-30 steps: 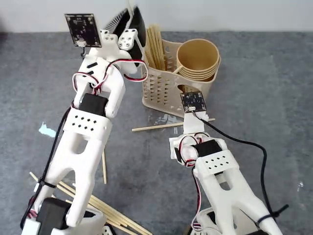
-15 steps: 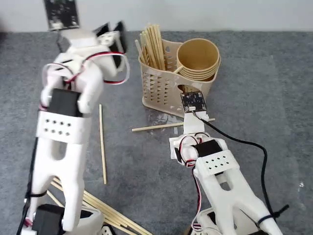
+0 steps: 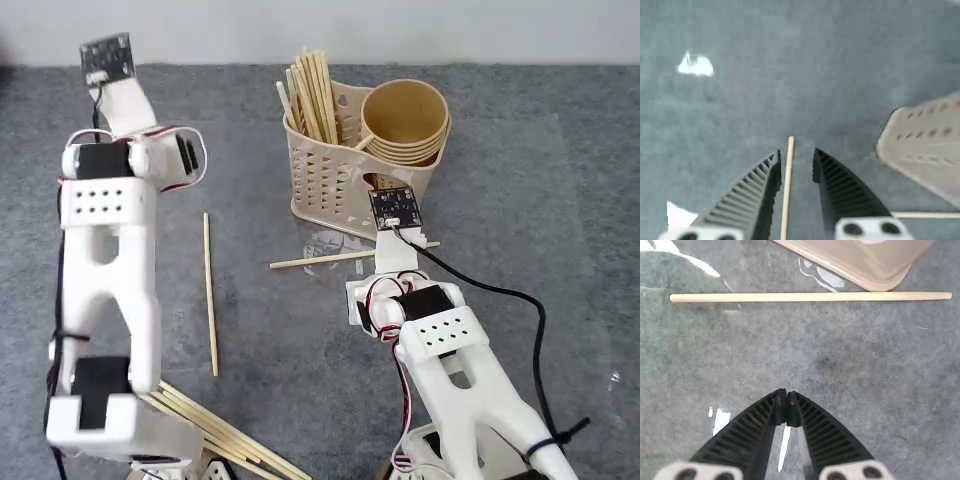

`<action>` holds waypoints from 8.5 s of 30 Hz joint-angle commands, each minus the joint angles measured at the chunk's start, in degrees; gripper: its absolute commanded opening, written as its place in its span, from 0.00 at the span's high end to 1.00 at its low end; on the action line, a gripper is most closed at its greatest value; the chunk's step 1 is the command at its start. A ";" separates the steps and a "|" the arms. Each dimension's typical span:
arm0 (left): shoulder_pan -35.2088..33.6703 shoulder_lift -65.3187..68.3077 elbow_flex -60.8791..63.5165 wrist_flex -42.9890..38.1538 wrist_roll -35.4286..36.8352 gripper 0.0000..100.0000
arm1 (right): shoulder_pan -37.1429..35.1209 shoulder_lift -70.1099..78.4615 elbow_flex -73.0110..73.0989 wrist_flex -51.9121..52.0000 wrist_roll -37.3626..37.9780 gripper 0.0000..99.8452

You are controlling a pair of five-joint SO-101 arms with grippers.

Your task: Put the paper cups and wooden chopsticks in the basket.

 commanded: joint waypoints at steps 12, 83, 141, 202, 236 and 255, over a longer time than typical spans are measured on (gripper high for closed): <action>0.26 21.98 -3.74 0.35 -1.76 0.89 | 0.31 -1.19 -0.18 -0.75 -0.26 0.99; 14.51 3.16 -27.47 -35.25 13.36 0.98 | 0.31 -1.19 -0.18 -0.75 -0.26 0.99; -33.05 2.64 -33.54 24.97 -12.31 0.99 | -47.08 -17.54 -11.16 29.93 -5.54 0.88; -52.13 3.25 -11.82 5.45 -12.40 0.98 | -64.40 28.26 -10.90 11.65 -10.37 0.90; -52.13 3.25 -11.82 5.45 -12.40 0.98 | -29.67 18.95 -16.26 22.64 10.81 0.99; -52.13 3.25 -11.82 5.45 -12.40 0.98 | -46.81 19.21 -26.02 16.40 -1.49 0.86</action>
